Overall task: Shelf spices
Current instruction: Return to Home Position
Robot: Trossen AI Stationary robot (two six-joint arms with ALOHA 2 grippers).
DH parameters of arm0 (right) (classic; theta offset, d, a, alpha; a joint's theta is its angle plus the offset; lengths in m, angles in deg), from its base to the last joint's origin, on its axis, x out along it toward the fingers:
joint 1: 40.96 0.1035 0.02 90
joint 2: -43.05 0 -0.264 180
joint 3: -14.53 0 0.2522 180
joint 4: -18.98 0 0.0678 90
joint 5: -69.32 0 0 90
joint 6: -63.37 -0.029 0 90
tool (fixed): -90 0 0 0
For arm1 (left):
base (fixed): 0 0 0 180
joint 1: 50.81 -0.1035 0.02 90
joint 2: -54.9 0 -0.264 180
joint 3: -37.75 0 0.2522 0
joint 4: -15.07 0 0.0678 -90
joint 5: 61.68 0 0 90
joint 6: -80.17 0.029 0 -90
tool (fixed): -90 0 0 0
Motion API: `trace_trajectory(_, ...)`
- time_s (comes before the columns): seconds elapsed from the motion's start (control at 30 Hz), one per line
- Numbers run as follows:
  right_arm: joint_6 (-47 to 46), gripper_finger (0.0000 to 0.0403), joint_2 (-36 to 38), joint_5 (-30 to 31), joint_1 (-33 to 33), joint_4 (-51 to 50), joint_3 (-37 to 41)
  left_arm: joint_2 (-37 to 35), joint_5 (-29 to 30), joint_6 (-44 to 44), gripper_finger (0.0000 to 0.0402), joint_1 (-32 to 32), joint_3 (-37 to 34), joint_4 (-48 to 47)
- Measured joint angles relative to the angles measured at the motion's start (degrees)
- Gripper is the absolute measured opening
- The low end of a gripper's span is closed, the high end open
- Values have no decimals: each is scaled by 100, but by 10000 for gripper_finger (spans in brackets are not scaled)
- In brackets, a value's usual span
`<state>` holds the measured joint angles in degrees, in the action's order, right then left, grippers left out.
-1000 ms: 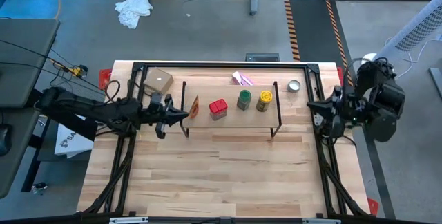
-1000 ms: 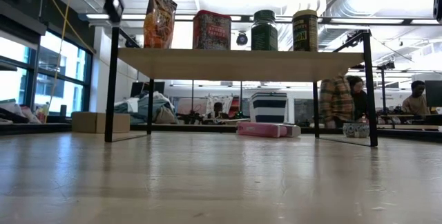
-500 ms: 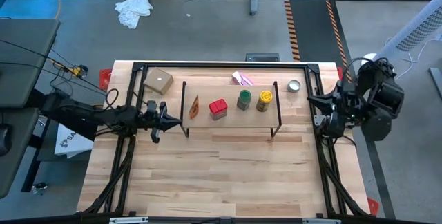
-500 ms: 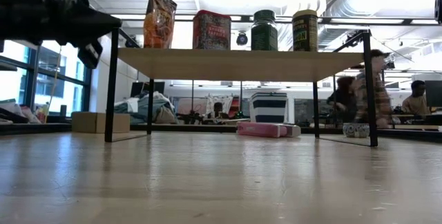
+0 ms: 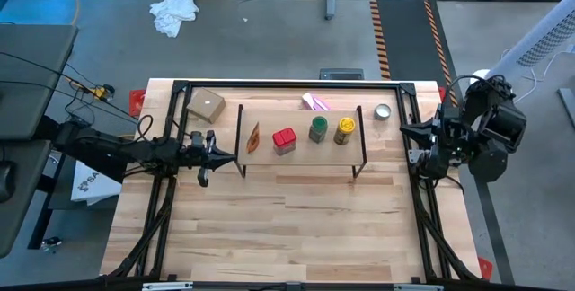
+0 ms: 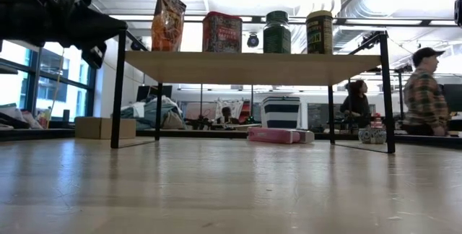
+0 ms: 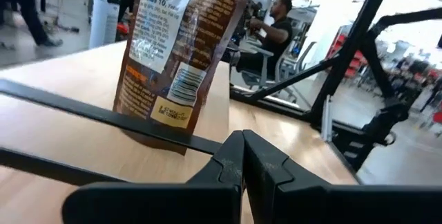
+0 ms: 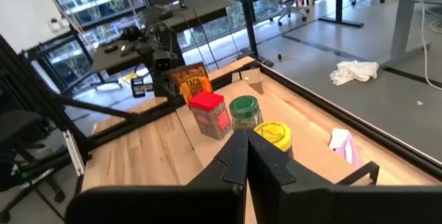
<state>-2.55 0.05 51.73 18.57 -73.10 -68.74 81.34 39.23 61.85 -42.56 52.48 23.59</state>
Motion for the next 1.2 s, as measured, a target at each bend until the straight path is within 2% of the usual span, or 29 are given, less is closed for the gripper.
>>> trace_trajectory(0.4, -2, 0, 1, -453, 2, -366, 0, 10, 239, 1395, 0, -4, -26, 228)
trace_trajectory(0.63, -470, 0, 2, -632, 137, -900, 8, 17, 288, 1511, 1, -4, -39, 348)
trace_trajectory(0.77, -934, 0, 104, -176, 408, -818, 393, 17, 294, 1505, 1, -4, -39, 381)
trace_trajectory(0.97, -2175, 0, 622, 1042, 914, 160, 1758, 17, 296, 1501, 1, -4, -39, 405)
trace_trajectory(1.07, -2600, 0, 902, 1161, 1077, 454, 2257, 17, 298, 1499, 1, -4, -39, 424)
trace_trajectory(1.2, -2663, 0, 1213, 1210, 1180, 555, 2622, 17, 298, 1498, 1, -4, -39, 429)
